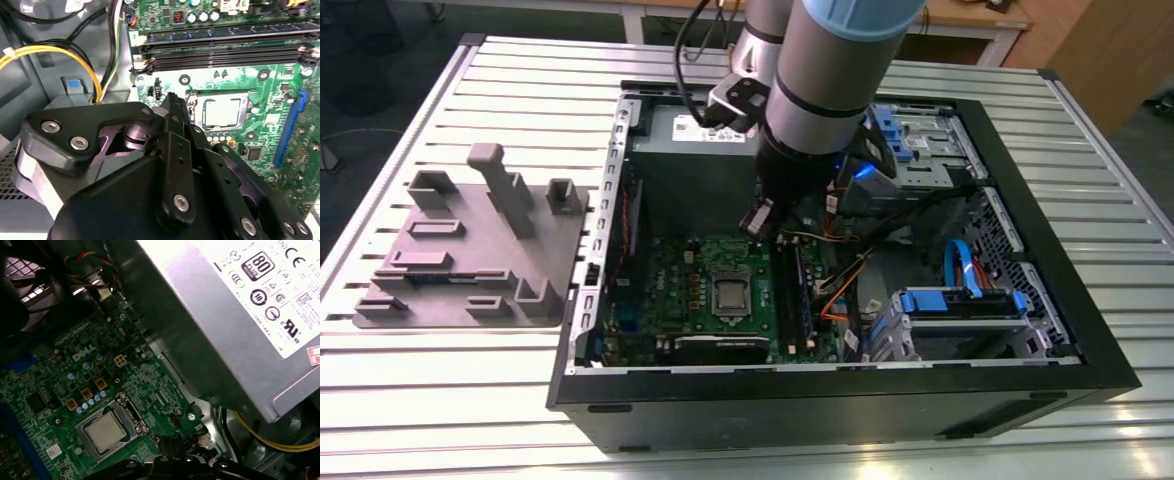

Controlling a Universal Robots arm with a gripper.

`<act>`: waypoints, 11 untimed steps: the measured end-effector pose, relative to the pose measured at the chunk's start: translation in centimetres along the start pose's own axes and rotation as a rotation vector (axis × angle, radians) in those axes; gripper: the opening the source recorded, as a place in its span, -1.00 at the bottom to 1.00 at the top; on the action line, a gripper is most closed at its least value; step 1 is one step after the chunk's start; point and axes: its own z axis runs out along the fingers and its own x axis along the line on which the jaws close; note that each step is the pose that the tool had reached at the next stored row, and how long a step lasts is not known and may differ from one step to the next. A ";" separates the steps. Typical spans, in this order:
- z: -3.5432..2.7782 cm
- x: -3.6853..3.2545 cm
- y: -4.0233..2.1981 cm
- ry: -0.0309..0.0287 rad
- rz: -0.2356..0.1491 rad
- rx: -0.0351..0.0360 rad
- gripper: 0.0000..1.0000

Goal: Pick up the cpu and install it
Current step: 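Install the first cpu locking lever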

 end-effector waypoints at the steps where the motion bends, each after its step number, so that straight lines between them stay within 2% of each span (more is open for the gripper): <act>1: -0.01 0.12 -0.08 0.0000 -0.001 -0.0001 -0.80; 5: -0.04 0.47 -0.29 0.0004 -0.005 -0.0001 -0.80; 11: -0.04 0.50 -0.32 0.0005 -0.006 -0.0001 -0.80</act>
